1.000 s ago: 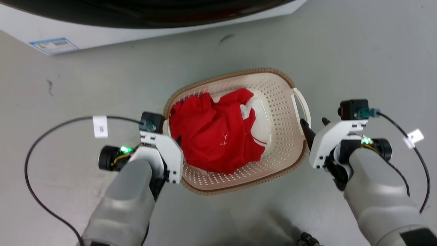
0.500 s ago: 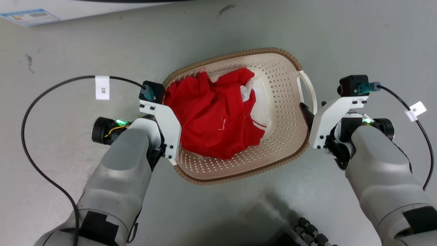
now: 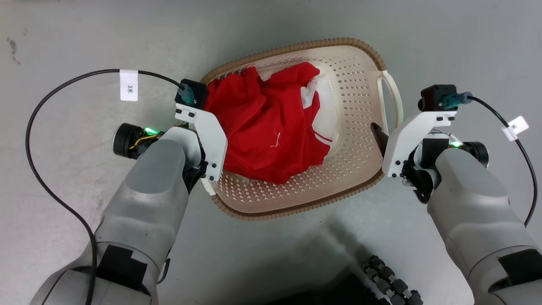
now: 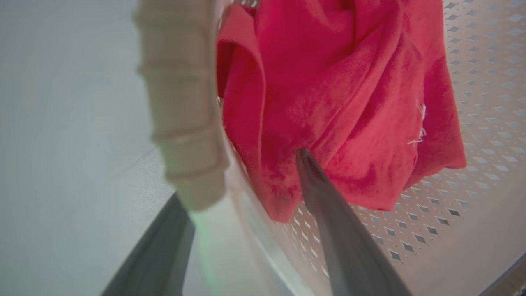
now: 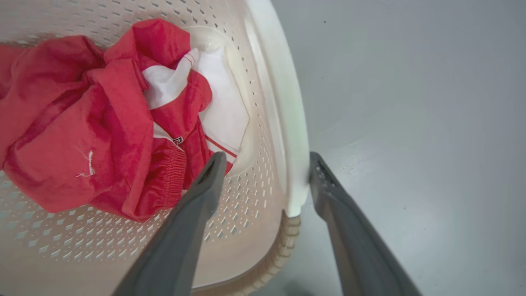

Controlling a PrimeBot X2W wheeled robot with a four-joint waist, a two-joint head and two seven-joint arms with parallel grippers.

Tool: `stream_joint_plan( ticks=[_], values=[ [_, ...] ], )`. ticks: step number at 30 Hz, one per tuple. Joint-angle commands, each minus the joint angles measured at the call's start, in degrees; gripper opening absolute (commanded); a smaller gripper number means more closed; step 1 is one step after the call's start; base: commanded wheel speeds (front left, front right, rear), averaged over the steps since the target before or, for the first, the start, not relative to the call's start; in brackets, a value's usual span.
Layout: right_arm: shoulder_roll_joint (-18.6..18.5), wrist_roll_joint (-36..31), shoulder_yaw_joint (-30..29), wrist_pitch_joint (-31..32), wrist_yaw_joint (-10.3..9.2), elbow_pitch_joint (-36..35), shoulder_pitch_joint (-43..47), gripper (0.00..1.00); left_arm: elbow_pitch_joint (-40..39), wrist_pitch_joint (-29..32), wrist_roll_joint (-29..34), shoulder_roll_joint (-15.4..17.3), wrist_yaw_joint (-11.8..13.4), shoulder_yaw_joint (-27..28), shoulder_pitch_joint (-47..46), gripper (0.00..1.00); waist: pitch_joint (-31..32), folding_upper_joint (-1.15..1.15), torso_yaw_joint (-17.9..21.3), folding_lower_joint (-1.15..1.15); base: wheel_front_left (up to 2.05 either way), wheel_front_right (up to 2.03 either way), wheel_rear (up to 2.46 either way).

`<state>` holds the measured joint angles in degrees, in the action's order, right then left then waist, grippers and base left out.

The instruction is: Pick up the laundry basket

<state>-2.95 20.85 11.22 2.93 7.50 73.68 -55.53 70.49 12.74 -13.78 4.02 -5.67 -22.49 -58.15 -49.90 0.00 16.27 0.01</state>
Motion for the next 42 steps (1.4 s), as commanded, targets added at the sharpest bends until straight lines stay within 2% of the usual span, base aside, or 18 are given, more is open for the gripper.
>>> stream_joint_plan(
  ticks=[1,2,3,12,21,28,37,42],
  values=[
    [0.1,1.1,1.0,0.6,-0.02,0.1,-1.0,0.69,0.5,0.0,-0.2,0.1,-0.2,-0.4,-0.7,0.21,-0.7,0.0,-0.1,-0.01,0.0,0.0,0.0],
    [0.1,2.0,1.4,1.1,-0.02,0.1,-1.0,0.13,0.6,-0.1,-0.3,0.1,-0.3,-0.5,-0.7,0.0,-0.9,0.0,-0.2,-0.01,0.0,0.0,0.0],
    [0.2,2.6,1.9,1.3,-0.02,0.1,-1.0,0.0,0.6,-0.3,-0.3,0.2,-0.4,-0.6,-0.8,0.0,-1.1,0.0,-0.2,-0.01,0.0,0.0,0.0],
    [0.1,6.5,5.3,1.3,-0.02,-0.2,-0.9,0.0,0.8,-2.3,-1.3,-0.6,-1.1,-1.5,-0.9,0.0,-1.5,0.0,-0.2,-0.01,0.0,0.0,0.0],
    [0.2,8.0,5.5,0.3,-0.02,-0.1,-0.4,0.0,1.1,-2.8,-2.2,-1.0,-1.0,-2.0,-1.6,0.0,0.0,0.0,-0.5,-0.01,0.0,0.0,0.0],
    [-0.3,9.4,5.0,1.0,-0.02,0.0,2.0,0.0,1.6,-1.9,-4.1,-1.4,-0.9,-2.7,-0.1,0.0,6.4,0.0,-2.1,-0.01,0.0,0.0,0.0],
    [-2.5,10.3,8.9,7.5,-0.01,0.0,6.8,0.0,-4.9,6.0,-15.9,-1.5,-1.8,-8.3,6.9,0.0,18.5,0.0,-6.7,-0.01,0.0,0.0,0.0],
    [-3.6,12.0,11.2,11.6,-0.01,-0.6,9.3,0.0,-7.9,10.7,-23.5,-1.7,-0.2,-12.2,9.5,0.0,23.6,0.0,-9.6,-0.01,0.0,0.0,0.0]
  ],
)
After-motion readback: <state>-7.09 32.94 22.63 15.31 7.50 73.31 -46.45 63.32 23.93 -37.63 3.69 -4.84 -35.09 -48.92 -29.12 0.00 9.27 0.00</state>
